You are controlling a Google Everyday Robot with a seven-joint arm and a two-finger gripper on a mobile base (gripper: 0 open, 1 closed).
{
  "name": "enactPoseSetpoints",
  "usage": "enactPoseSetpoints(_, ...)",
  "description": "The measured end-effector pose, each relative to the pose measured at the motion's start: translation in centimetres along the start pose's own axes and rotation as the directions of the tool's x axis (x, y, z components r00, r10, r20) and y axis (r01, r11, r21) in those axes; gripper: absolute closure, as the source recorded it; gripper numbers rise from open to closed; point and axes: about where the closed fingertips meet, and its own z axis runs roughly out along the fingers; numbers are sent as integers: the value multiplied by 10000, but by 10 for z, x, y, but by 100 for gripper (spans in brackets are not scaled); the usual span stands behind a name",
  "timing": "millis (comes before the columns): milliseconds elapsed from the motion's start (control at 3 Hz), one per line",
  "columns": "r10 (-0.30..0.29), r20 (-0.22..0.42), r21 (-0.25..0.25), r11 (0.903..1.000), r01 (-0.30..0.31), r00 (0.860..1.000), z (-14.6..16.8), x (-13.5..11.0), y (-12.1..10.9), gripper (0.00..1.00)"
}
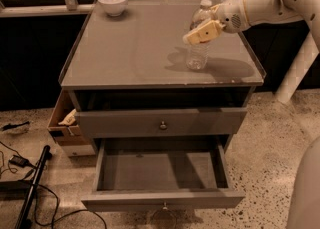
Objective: Place water bottle into middle drawer
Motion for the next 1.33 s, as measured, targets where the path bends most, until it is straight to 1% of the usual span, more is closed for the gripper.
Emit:
enactPoseSetpoints(667, 0, 0, -1, 10000, 0, 10000, 0, 0, 0, 89)
enactPoseSetpoints(1000, 0, 0, -2, 10000, 0, 10000, 0, 0, 0, 100)
enactPoseSetpoints(1333, -2, -16, -24, 10000, 2, 10000, -2, -1, 1, 100)
